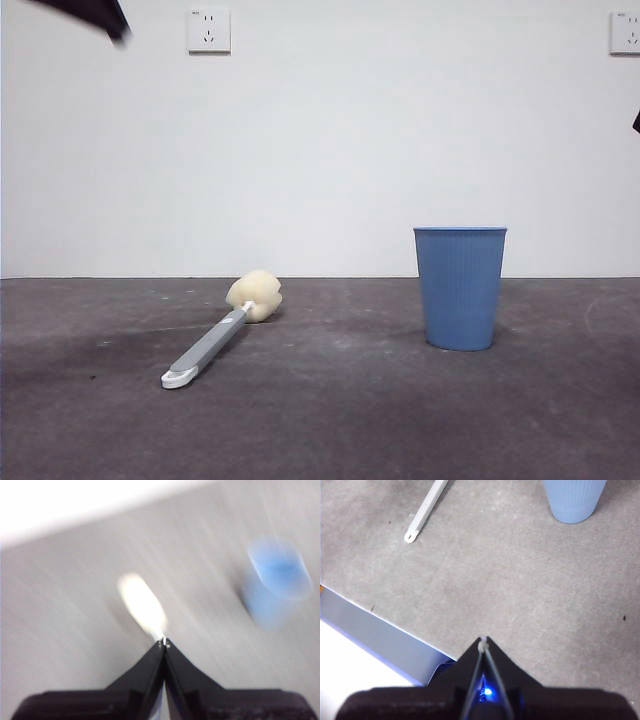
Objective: Pick up the cup brush,pick up the cup,insert the brush into the cup,clean the cup,put the cup brush back,put the cup back to the fixed position on the table
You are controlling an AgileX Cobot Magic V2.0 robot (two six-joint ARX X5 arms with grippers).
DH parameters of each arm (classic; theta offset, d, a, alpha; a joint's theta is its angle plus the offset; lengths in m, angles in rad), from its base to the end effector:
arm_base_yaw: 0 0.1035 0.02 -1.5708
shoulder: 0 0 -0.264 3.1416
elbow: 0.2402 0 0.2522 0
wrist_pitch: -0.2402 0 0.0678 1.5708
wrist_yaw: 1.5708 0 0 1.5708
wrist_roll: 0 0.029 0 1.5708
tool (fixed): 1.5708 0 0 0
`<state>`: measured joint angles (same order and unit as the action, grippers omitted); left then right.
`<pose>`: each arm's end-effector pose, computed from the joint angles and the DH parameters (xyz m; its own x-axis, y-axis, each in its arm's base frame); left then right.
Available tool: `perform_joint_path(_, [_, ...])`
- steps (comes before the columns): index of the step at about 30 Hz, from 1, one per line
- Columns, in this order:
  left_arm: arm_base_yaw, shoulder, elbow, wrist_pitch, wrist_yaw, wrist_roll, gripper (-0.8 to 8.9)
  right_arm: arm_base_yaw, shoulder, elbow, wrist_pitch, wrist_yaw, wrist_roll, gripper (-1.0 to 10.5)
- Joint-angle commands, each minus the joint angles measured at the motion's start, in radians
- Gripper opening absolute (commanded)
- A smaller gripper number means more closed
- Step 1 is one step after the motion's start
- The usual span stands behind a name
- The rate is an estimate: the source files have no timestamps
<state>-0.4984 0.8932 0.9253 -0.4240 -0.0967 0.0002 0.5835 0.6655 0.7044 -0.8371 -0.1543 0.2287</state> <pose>0.1654 -0.0868 0.3401 0.8541 -0.3549 -0.3802 0.3975 0.9169 0.0371 0.0994 0.0710 0.2669 0.4909 0.5083 -0.7076 -0.4819 0.8350 0.2654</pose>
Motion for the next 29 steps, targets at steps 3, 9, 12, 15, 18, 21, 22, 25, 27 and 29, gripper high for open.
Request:
perform_joint_path(3, [0.236, -0.153, -0.033, 0.103, 0.004, 0.03, -0.03, 0.001, 0.0, 0.003, 0.005, 0.003, 0.006, 0.0])
perform_joint_path(9, [0.396, -0.367, -0.279, 0.289, 0.004, 0.027, -0.03, 0.001, 0.0, 0.003, 0.005, 0.003, 0.006, 0.0])
perform_joint_path(12, [0.428, -0.468, -0.423, 0.353, 0.004, 0.024, -0.03, 0.001, 0.0, 0.003, 0.005, 0.003, 0.006, 0.0])
perform_joint_path(15, [0.449, -0.563, -0.554, 0.38, 0.003, 0.017, -0.03, 0.001, 0.0, 0.003, 0.005, 0.003, 0.006, 0.0])
perform_joint_path(18, [0.463, -0.642, -0.661, 0.385, -0.002, 0.0, -0.03, 0.001, 0.0, 0.003, 0.005, 0.003, 0.006, 0.0])
perform_joint_path(21, [0.477, -0.71, -0.75, 0.386, 0.0, -0.016, -0.03, 0.001, 0.0, 0.003, 0.005, 0.003, 0.006, 0.0])
perform_joint_path(22, [0.48, -0.727, -0.772, 0.386, 0.0, -0.027, -0.03, 0.001, 0.0, 0.003, 0.005, 0.003, 0.006, 0.0])
perform_joint_path(25, [0.488, -0.779, -0.838, 0.386, 0.0, -0.059, -0.03, 0.001, 0.0, 0.003, 0.005, 0.003, 0.006, 0.0])
perform_joint_path(27, [0.488, -0.804, -0.871, 0.385, 0.0, -0.069, -0.03, 0.001, 0.0, 0.003, 0.005, 0.003, 0.006, 0.0])
perform_joint_path(29, [0.488, -0.824, -0.894, 0.385, 0.0, -0.077, -0.03, 0.001, 0.0, 0.003, 0.005, 0.003, 0.006, 0.0])
